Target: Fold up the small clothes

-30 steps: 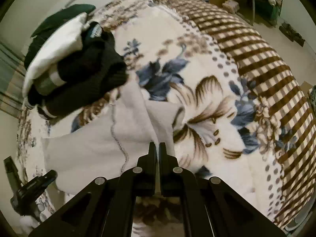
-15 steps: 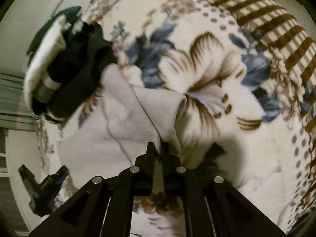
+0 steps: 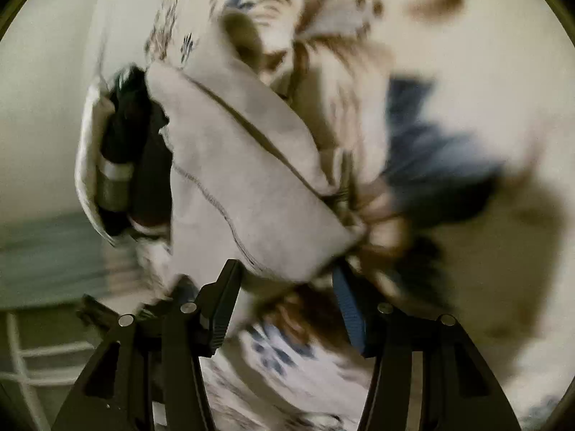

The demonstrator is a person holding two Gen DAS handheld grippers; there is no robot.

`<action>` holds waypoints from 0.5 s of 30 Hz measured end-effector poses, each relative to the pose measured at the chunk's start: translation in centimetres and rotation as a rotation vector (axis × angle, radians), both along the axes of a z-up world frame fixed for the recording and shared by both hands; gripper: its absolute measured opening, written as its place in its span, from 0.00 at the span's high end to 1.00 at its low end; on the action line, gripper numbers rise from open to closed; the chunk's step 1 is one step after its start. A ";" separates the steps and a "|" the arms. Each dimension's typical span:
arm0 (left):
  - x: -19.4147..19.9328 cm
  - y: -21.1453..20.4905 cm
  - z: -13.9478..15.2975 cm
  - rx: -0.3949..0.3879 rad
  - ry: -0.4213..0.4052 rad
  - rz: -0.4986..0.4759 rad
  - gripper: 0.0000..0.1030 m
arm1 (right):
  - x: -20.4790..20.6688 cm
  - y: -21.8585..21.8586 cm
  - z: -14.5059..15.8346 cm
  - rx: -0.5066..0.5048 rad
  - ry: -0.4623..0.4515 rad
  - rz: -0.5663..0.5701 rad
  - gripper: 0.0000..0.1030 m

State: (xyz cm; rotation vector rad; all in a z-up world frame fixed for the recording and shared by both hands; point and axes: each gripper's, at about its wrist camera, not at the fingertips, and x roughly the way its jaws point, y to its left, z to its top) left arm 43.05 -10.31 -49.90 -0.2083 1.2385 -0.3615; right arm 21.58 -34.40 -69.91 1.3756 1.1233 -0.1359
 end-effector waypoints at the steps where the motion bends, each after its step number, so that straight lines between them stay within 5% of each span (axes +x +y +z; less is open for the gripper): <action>1: 0.2 0.4 -0.2 -0.026 0.013 0.013 0.75 | 0.0 0.2 -0.6 0.021 -0.031 -0.039 0.46; 5: 0.4 1.3 -0.2 -0.071 0.032 0.033 0.75 | 0.7 0.5 -2.1 0.063 -0.156 -0.199 0.40; 11: 0.3 1.6 0.0 -0.076 0.036 0.026 0.75 | 2.4 1.3 -2.1 0.029 -0.209 -0.258 0.41; 15: 0.1 1.9 0.0 -0.091 0.034 0.037 0.75 | 2.9 1.4 -1.0 -0.037 -0.213 -0.268 0.70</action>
